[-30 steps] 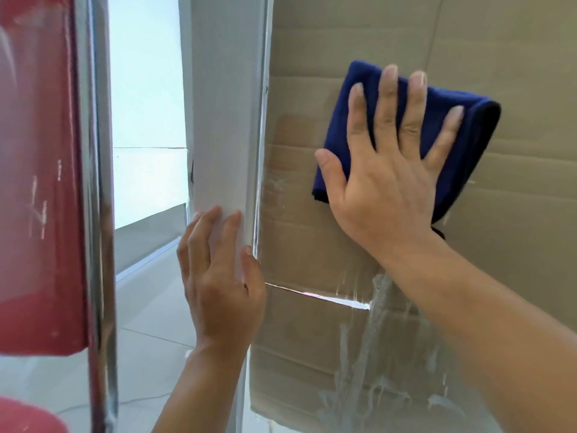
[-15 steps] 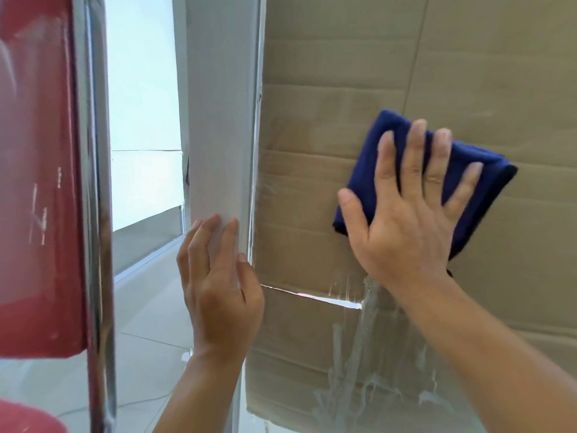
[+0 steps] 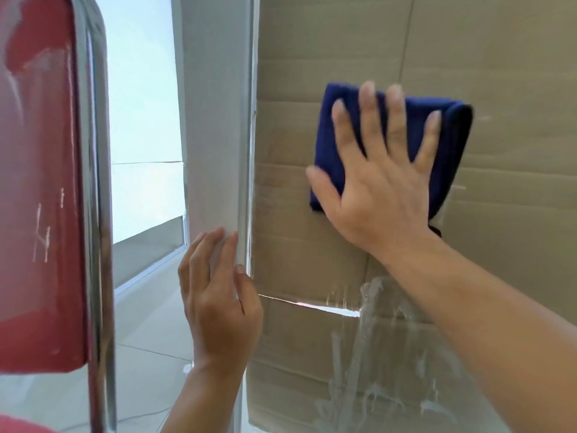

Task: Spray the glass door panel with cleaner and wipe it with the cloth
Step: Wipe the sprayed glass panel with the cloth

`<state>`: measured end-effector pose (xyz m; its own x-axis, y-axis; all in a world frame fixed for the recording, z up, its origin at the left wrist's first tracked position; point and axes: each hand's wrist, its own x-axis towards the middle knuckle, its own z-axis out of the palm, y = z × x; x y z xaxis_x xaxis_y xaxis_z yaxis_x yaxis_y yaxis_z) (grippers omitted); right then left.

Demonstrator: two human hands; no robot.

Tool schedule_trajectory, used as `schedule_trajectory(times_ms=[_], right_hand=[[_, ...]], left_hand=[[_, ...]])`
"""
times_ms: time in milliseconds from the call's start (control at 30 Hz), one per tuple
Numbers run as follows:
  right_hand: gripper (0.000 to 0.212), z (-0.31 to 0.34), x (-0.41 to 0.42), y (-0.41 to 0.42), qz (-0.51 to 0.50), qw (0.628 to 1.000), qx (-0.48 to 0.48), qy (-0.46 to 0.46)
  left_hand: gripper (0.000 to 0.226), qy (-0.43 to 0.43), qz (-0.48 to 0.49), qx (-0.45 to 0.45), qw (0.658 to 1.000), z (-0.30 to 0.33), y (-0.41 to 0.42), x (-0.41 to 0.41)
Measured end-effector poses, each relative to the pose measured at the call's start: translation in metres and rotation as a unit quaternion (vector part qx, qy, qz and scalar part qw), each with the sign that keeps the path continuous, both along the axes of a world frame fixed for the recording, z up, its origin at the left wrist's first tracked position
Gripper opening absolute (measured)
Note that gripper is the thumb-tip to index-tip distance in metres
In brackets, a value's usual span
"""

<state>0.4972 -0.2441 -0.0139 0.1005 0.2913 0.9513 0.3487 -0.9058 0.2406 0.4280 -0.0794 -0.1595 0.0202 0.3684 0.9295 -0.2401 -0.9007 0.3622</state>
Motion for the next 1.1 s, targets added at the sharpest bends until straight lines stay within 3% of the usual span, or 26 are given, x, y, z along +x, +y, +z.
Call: schedule_trajectory(times_ms=[67,200,433,500,600,767,833,1000,1100], right_hand=[[0.075,0.022,-0.005,0.018,-0.004,0.999,0.047,0.022],[0.068,0.019,-0.009,0.047,0.022,0.997,-0.064,0.021],[0.065,-0.096,-0.009,0.023,0.052,0.974,-0.217,0.033],[0.064,-0.118,-0.005,0.0,0.046,0.981,-0.187,0.03],[0.064,-0.125,0.002,-0.038,0.022,0.998,-0.062,0.024],[0.065,-0.079,0.006,-0.04,-0.033,0.991,0.122,0.038],[0.063,-0.061,0.0,-0.011,-0.015,0.992,0.121,0.029],[0.06,-0.082,-0.007,0.029,0.064,0.996,-0.052,0.026],[0.058,-0.099,-0.004,0.006,0.062,0.997,-0.049,0.021]], left_hand=[[0.041,-0.005,0.001,0.0,1.0,-0.001,-0.001,0.001],[0.038,-0.014,0.006,0.006,1.0,-0.002,0.002,0.002],[0.038,-0.001,-0.004,0.011,1.0,-0.005,-0.003,0.001],[0.037,0.006,-0.011,0.016,1.0,-0.005,-0.007,0.0],[0.04,0.018,-0.022,0.016,0.999,-0.005,-0.013,-0.002],[0.039,0.005,-0.036,-0.01,0.999,-0.002,-0.014,-0.005],[0.035,-0.004,-0.043,-0.018,0.999,-0.002,-0.015,-0.006],[0.035,0.001,-0.035,-0.004,0.999,-0.004,-0.017,-0.005],[0.036,-0.002,-0.03,0.001,1.0,-0.004,-0.02,-0.003]])
